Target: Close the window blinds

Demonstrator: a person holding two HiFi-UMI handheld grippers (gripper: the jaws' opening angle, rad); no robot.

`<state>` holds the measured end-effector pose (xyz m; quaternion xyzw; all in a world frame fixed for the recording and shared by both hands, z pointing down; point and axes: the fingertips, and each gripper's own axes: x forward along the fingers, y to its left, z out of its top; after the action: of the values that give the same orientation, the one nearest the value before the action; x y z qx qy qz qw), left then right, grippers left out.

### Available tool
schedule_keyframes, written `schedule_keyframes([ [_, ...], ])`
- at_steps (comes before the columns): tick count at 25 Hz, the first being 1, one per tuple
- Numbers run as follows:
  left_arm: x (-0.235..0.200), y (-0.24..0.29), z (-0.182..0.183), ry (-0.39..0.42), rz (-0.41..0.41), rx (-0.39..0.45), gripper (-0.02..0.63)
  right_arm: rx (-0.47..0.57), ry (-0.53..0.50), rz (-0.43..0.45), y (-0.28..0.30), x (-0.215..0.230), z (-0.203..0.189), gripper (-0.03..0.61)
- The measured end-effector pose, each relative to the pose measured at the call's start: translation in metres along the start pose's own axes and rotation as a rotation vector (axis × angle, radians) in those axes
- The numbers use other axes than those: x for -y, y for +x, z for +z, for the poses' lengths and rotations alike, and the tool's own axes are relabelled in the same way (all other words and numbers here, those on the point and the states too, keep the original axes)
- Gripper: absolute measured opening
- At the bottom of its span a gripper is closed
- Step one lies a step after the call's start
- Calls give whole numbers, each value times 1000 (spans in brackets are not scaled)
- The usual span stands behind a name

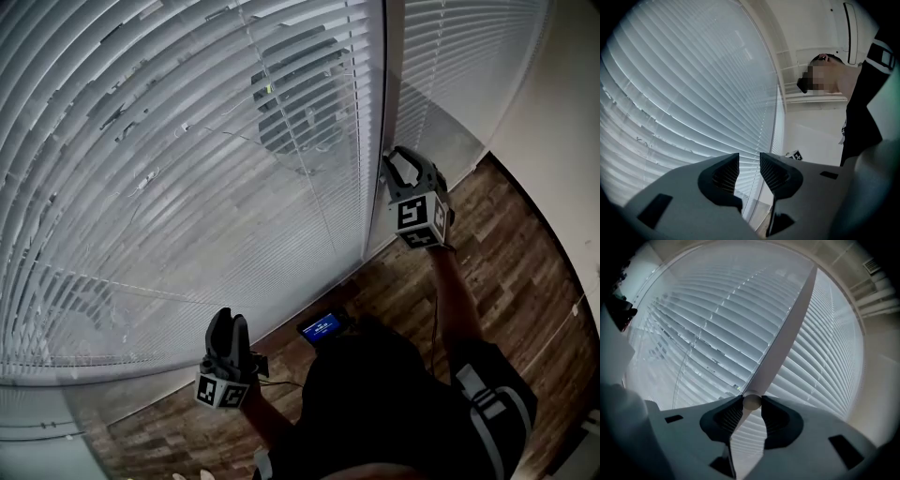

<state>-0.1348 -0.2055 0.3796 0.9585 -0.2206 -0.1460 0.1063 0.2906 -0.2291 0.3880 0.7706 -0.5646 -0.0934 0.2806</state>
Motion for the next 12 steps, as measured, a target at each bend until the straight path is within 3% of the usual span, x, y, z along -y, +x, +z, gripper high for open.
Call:
schedule_keyframes([
  [3,-3,-2,-2,7,1,-9,135,-12,112,35,1,-3,-3,129],
  [10,0,1,-6,-2,-7,-10,135,19,654,212,5,0,-13,129],
  [12,0,3,-7,-4,-6,-17,135,38,763,265,7,1,-14,129],
])
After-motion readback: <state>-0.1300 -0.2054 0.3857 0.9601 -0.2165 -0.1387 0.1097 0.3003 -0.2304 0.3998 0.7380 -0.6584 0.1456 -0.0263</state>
